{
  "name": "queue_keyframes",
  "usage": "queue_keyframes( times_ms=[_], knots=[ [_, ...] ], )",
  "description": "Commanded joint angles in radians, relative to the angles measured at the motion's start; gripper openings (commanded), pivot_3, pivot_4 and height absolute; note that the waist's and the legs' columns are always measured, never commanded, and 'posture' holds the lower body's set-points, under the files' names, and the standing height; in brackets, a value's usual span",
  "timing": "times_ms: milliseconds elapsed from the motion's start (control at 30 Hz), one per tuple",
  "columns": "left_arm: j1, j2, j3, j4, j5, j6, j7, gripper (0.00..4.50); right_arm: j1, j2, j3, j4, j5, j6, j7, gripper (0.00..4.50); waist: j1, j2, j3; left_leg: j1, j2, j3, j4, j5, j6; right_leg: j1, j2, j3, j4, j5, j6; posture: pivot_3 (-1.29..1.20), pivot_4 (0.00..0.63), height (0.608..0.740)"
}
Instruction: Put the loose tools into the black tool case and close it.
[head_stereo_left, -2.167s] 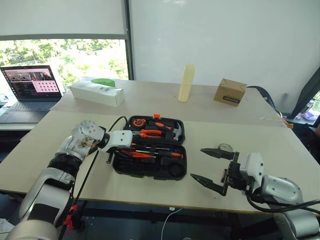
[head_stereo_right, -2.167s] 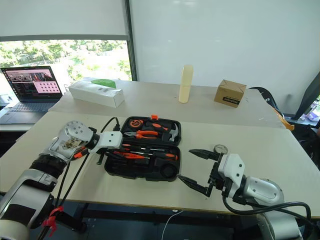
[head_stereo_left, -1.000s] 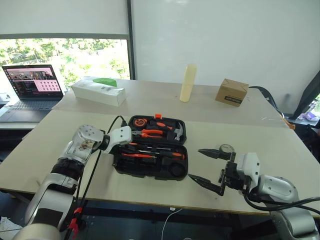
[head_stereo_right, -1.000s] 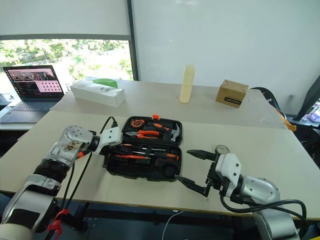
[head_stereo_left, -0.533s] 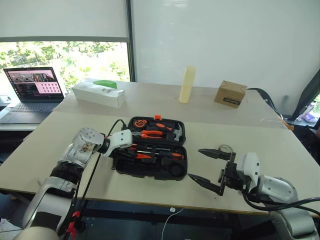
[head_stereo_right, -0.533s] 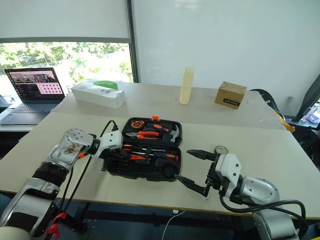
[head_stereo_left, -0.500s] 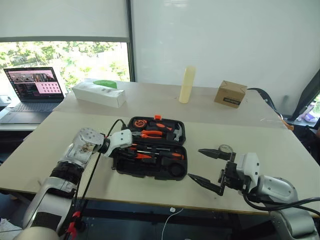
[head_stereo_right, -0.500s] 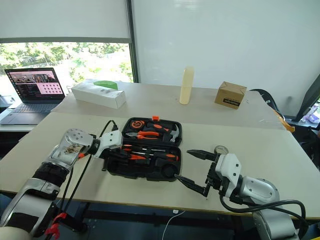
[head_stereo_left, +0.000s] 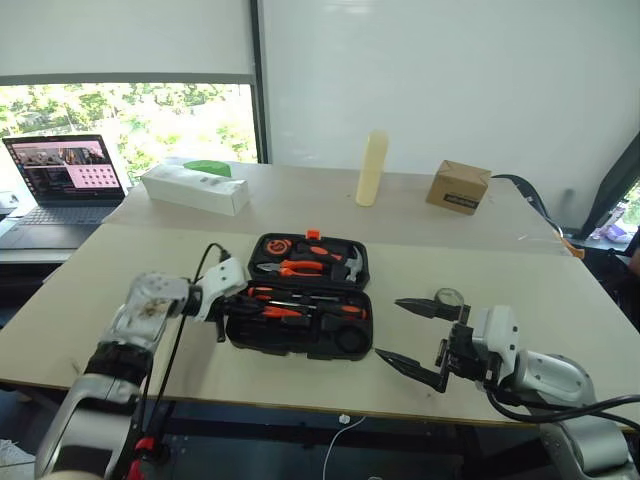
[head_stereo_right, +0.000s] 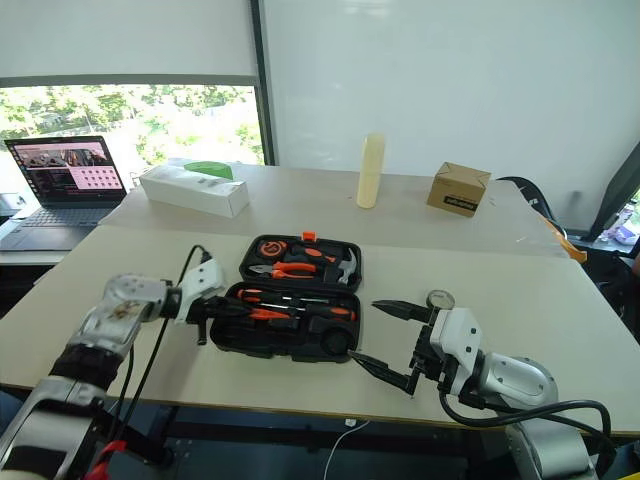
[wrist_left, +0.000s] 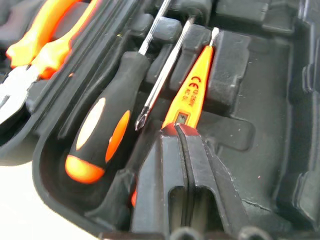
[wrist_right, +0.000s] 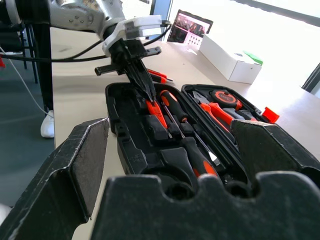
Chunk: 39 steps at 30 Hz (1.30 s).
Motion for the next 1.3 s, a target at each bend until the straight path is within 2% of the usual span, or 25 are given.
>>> queue_keyframes(
  times_ms=[33, 133, 200, 267, 300, 433, 633, 700, 733, 867, 1033, 1133, 1300],
  knots=[
    [0.201, 0.087, 0.261, -0.143, -0.178, -0.088, -0.022, 1.87, -0.003, 0.008, -0.015, -0.013, 0.038, -0.025, 0.011, 4.50, -0.012, 0.000, 0.000, 0.000, 0.001, 0.000, 0.000, 0.000, 0.000, -0.001, 0.000, 0.001, 0.000, 0.000, -0.001, 0.00, 0.150, 0.740],
    [0.375, 0.132, 0.379, -0.150, -0.193, -0.169, -0.002, 2.90, -0.001, 0.013, -0.012, -0.010, 0.035, -0.030, 0.014, 4.50, -0.007, 0.001, 0.001, 0.000, 0.001, 0.000, -0.001, 0.000, 0.000, -0.003, 0.000, 0.001, 0.000, -0.001, -0.001, 0.00, 0.150, 0.740],
    [0.509, 0.140, 0.496, -0.117, -0.213, -0.178, 0.048, 3.61, 0.002, 0.016, -0.009, -0.009, 0.031, -0.034, 0.018, 4.50, -0.002, 0.002, 0.002, 0.000, 0.001, 0.001, -0.002, -0.001, 0.001, -0.002, -0.003, 0.001, 0.000, -0.002, -0.001, 0.00, 0.150, 0.740],
    [0.590, 0.136, 0.559, -0.100, -0.222, -0.183, 0.082, 4.33, 0.002, 0.019, -0.006, -0.008, 0.028, -0.039, 0.021, 4.50, -0.001, 0.003, 0.002, 0.001, 0.001, 0.002, -0.002, -0.002, 0.002, -0.001, -0.005, 0.000, -0.002, -0.001, 0.000, 0.00, 0.150, 0.740],
    [0.620, 0.129, 0.581, -0.096, -0.228, -0.180, 0.103, 4.46, 0.001, 0.021, -0.006, -0.007, 0.027, -0.040, 0.021, 4.50, 0.001, 0.003, 0.002, 0.001, 0.000, 0.002, -0.002, -0.003, 0.002, -0.001, -0.006, 0.000, -0.002, -0.002, 0.000, 0.00, 0.150, 0.740],
    [0.644, 0.102, 0.620, -0.089, -0.248, -0.141, 0.210, 4.46, -0.005, 0.022, -0.002, -0.001, 0.023, -0.043, 0.026, 4.50, 0.027, 0.003, 0.002, 0.000, 0.000, 0.001, -0.001, -0.003, 0.002, 0.000, -0.007, -0.004, -0.003, -0.002, 0.000, 0.00, 0.150, 0.740],
    [0.490, 0.130, 0.519, -0.095, -0.273, 0.088, 0.268, 4.46, -0.023, 0.017, 0.000, 0.009, 0.023, -0.043, 0.031, 4.50, 0.032, 0.002, 0.002, 0.001, -0.001, 0.001, -0.001, -0.002, 0.002, 0.002, -0.008, -0.006, -0.003, -0.002, 0.001, 0.00, 0.150, 0.740],
    [0.329, 0.153, 0.411, -0.025, -0.204, 0.159, 0.284, 4.46, -0.033, 0.017, 0.003, 0.015, 0.021, -0.041, 0.029, 4.50, 0.023, 0.002, 0.001, 0.001, -0.001, 0.001, -0.001, -0.002, 0.002, 0.002, -0.007, -0.006, -0.003, -0.001, 0.000, 0.00, 0.150, 0.740],
    [0.242, 0.167, 0.347, 0.008, -0.187, 0.257, 0.273, 4.46, -0.038, 0.018, 0.005, 0.017, 0.020, -0.041, 0.028, 4.50, 0.025, 0.002, 0.002, 0.001, -0.001, 0.001, -0.001, -0.002, 0.001, 0.003, -0.006, -0.006, -0.002, -0.001, 0.000, 0.00, 0.150, 0.740],
    [0.023, 0.175, 0.182, 0.189, -0.025, 0.192, 0.306, 4.46, -0.046, 0.020, 0.016, 0.019, 0.016, -0.044, 0.022, 4.50, 0.024, 0.000, 0.002, 0.000, -0.003, 0.004, -0.001, 0.000, -0.002, 0.004, -0.002, -0.008, -0.002, -0.001, -0.001, 0.00, 0.150, 0.740],
    [-0.179, 0.158, 0.061, 0.433, 0.092, 0.177, 0.329, 4.46, -0.037, 0.020, 0.018, 0.011, 0.015, -0.043, 0.012, 4.50, -0.004, 0.000, 0.002, -0.001, -0.001, 0.004, -0.003, -0.001, -0.002, 0.002, 0.000, -0.006, -0.003, -0.002, -0.001, 0.00, 0.150, 0.740],
    [-0.232, 0.162, 0.001, 0.515, 0.140, 0.179, 0.292, 3.75, -0.026, 0.020, 0.016, -0.002, 0.016, -0.039, 0.002, 4.50, -0.004, 0.000, 0.002, -0.002, -0.002, 0.005, -0.003, -0.001, -0.002, 0.002, 0.000, -0.006, -0.004, -0.002, 0.000, 0.00, 0.150, 0.740],
    [-0.285, 0.143, 0.045, 0.556, 0.069, 0.120, 0.167, 1.96, -0.010, 0.017, 0.011, -0.014, 0.016, -0.041, -0.009, 4.50, -0.004, 0.000, 0.002, -0.001, -0.002, 0.005, -0.003, -0.001, -0.001, 0.002, -0.001, -0.006, -0.003, -0.003, 0.000, 0.00, 0.150, 0.740]
  ],
)
